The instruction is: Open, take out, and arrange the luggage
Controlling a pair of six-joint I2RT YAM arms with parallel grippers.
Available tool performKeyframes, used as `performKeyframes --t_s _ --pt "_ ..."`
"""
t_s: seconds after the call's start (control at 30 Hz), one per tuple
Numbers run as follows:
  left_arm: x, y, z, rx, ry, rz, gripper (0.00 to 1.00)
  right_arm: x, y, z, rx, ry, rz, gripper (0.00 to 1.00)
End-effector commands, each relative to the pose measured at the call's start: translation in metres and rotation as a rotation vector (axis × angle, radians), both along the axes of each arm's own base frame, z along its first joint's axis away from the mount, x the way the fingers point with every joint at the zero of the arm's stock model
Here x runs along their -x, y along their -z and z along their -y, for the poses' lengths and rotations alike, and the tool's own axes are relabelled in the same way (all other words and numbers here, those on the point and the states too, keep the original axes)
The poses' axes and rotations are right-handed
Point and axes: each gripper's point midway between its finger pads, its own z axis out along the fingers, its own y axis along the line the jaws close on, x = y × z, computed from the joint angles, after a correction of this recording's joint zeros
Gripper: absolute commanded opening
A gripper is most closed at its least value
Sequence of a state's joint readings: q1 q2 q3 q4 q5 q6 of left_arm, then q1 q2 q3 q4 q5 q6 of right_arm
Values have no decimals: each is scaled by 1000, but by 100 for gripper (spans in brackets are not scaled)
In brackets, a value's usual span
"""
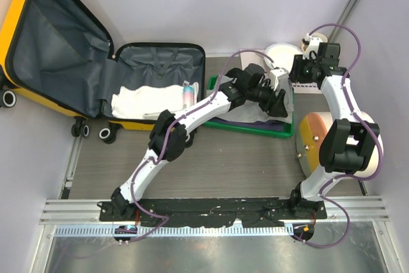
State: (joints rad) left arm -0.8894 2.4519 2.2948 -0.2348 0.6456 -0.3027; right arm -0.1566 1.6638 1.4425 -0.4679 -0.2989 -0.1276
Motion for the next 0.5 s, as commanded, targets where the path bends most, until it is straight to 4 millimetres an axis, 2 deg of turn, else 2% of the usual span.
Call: performKeyframes --t_s 0.0,0.03,0.07,0.1,0.13,0.17,0.2,0.27,0.3,0.33,0.37,0.4,0.43,0.47 --pt "0 -59 -45 9 20 88 61 -27 -49 16 56 34 124 54" --pt "-9 -52 -63 -20 -2 85 62 -28 -52 17 62 46 125 56" --pt "-6 -89 -82 14 -18 135 62 -29 -56 18 75 59 129 59" --pt "-19 -95 -102 9 -55 144 63 -30 -63 16 93 70 134 62" --pt "-21 -89 -120 -16 -77 129 64 -29 -65 20 126 98 129 64" --pt "-20 -108 -140 -10 -98 138 65 -27 -67 19 144 100 124 65" --pt "-37 -111 -168 -23 -154 131 65 -27 -71 12 162 96 133 65" --pt "-49 -101 -204 -76 -204 115 65 -24 -86 2 175 88 169 67" --pt "-60 -101 -241 -112 -265 94 65 -24 -94 -6 170 71 189 67" --pt "-64 -89 -261 -150 -292 69 65 -22 -102 -28 161 28 210 67" --pt "-68 -82 -281 -188 -306 90 65 -21 -105 -34 152 16 214 67" --pt "-75 -69 -313 -240 -355 57 65 -20 -112 -62 128 -42 231 68" --pt "-73 -55 -335 -295 -380 52 65 -17 -116 -89 94 -87 237 68" --pt "-74 -46 -352 -339 -384 74 65 -15 -116 -107 76 -121 237 68"
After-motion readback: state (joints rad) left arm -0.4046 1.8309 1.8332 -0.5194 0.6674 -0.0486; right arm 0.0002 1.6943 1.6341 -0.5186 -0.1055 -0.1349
